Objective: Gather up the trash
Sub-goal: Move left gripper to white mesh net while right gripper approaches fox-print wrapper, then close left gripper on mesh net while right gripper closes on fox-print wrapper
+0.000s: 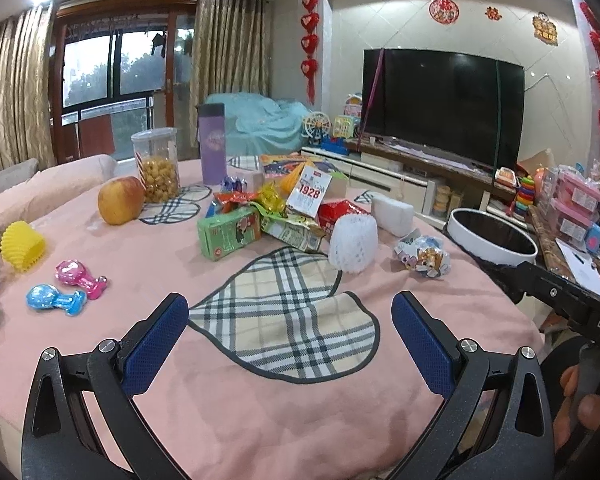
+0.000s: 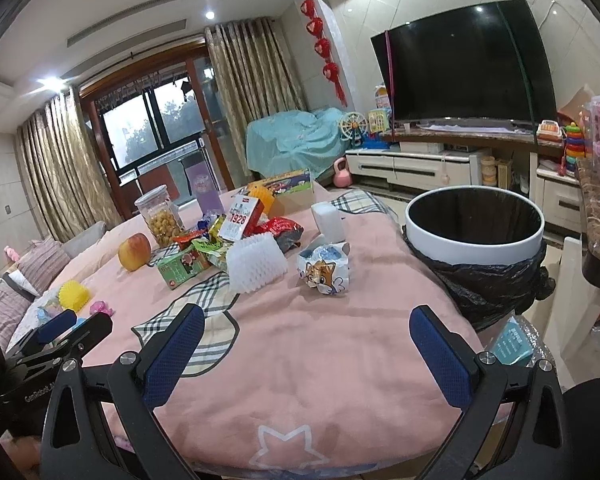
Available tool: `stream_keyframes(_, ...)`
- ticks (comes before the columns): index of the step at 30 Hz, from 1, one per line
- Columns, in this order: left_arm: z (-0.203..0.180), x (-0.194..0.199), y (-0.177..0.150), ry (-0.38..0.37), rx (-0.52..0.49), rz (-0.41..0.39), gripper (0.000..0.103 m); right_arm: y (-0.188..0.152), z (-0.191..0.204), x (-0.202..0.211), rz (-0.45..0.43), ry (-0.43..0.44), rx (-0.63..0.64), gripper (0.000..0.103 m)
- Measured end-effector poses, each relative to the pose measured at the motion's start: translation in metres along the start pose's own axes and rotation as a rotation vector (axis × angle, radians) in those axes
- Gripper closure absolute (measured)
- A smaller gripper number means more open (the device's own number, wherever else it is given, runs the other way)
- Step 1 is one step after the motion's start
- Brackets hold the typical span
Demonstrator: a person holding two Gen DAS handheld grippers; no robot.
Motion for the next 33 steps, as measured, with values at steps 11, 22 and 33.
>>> stream_keyframes(11,-0.008,-0.053,0.005,-0.039,-0.006,0.121,0.0,0.004,-0.021,-0.038,0.095,0.0,-0.039,0.001)
stream_keyframes(22,-0.02,-0.106,0.015,-0.067,-0.006,0.213,0.005,0.008,-0.038,-0.083,0.205,0.013,-0.059,0.017)
stream_keyframes(33,-0.03,-0.157,0.024,-0.108,-0.008,0.306,0.019,0.016,-0.043,-0.121,0.295,0.04,-0.064,0.026)
Point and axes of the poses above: each gripper's, at about its wrist camera, not at the fingertips, and x roughly against the way its jaws point, z to its left, y to its top, the point moved 4 cm from there along -x, roughly the way its jaws point, and after that the axes turned 2 degrees about -y, right-handed, at the moved point
